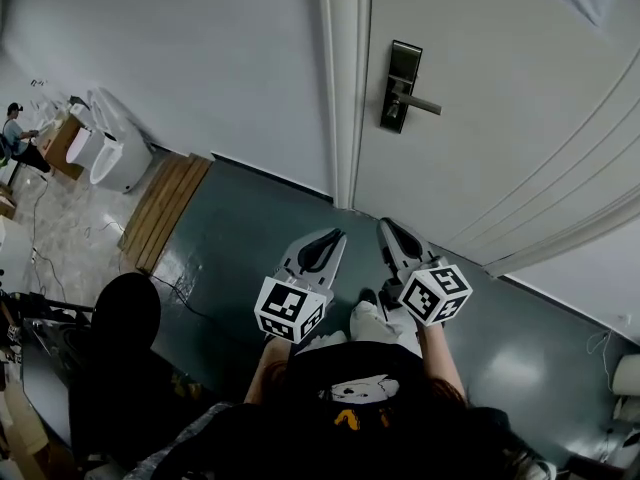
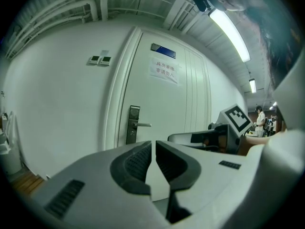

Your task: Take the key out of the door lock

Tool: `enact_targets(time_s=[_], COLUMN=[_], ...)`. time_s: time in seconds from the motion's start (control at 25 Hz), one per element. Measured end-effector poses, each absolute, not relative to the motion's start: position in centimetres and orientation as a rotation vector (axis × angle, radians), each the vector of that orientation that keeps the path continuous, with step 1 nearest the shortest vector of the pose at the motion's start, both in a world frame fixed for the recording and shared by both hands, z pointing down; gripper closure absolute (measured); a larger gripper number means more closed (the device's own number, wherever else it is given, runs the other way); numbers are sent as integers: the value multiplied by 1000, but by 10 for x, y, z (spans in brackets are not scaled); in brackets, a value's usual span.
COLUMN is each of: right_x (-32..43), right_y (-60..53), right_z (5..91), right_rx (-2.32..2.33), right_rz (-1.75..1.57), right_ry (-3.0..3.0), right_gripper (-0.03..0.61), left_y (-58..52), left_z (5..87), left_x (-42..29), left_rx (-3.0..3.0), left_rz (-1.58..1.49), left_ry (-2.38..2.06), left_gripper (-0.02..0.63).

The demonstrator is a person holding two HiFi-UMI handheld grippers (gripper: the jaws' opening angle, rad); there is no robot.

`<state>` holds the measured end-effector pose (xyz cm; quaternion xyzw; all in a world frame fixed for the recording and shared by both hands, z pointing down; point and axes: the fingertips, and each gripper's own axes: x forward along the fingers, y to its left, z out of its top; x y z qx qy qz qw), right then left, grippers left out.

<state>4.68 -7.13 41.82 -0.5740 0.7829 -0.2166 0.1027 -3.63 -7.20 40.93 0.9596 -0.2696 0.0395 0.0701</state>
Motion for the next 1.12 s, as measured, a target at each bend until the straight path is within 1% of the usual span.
enact_targets(time_s=[0.4,1.12], right_x=[97,154], right_y=[-153,-215], right_z=[423,443], right_rx=[-1640,-1501], right_rz=[-675,-788], right_ry=[2337,2334], right_gripper=[572,571], left_y=[-151,-196], left_z=[408,410], left_x=[15,82], left_rx=[2863,2859], left_rz=[141,180], left_ry=[-877,-960], left_gripper=[583,583])
